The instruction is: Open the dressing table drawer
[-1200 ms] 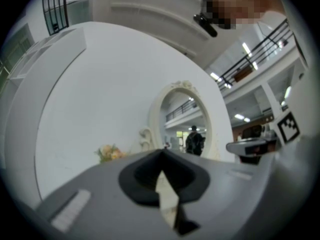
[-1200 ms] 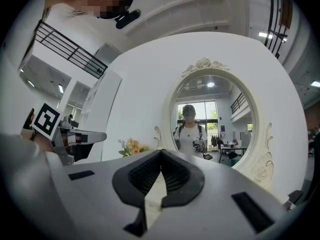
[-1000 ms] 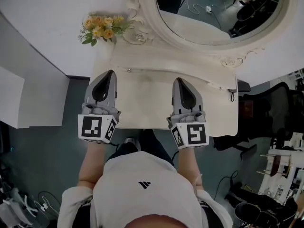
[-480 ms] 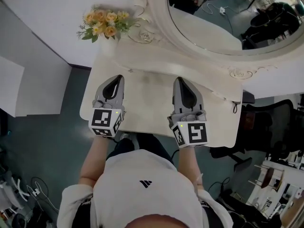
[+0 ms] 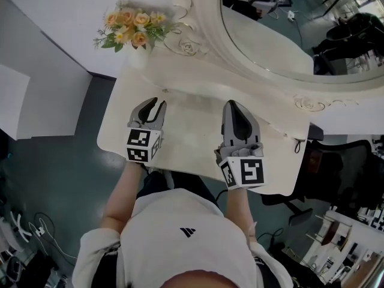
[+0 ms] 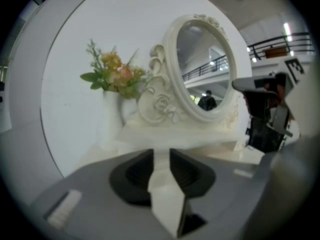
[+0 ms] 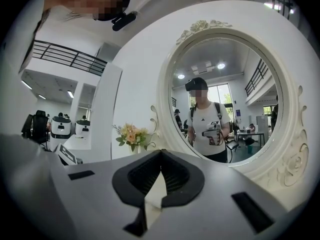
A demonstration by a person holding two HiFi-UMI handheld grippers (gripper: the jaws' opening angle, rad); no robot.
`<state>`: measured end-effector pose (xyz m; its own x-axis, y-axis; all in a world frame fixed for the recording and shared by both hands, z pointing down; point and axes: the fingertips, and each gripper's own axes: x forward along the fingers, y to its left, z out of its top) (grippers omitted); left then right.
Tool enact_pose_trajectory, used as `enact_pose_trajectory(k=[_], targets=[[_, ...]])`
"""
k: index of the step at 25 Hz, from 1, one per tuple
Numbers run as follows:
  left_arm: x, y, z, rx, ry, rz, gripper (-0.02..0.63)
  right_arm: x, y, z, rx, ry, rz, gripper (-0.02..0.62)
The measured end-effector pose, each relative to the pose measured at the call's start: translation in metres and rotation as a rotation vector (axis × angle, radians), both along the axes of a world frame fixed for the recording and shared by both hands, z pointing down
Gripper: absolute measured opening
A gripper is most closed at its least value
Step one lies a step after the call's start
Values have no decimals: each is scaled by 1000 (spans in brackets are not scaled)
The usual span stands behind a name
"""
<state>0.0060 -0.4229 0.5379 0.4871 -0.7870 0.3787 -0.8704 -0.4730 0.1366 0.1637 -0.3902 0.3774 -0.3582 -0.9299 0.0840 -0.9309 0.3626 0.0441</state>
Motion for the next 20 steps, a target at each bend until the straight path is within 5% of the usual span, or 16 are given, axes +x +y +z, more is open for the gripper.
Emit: enact_pose_trajectory(k=[20], targets=[[18, -46, 83, -180, -154, -40, 176, 28, -16, 20, -54, 25, -15, -11]])
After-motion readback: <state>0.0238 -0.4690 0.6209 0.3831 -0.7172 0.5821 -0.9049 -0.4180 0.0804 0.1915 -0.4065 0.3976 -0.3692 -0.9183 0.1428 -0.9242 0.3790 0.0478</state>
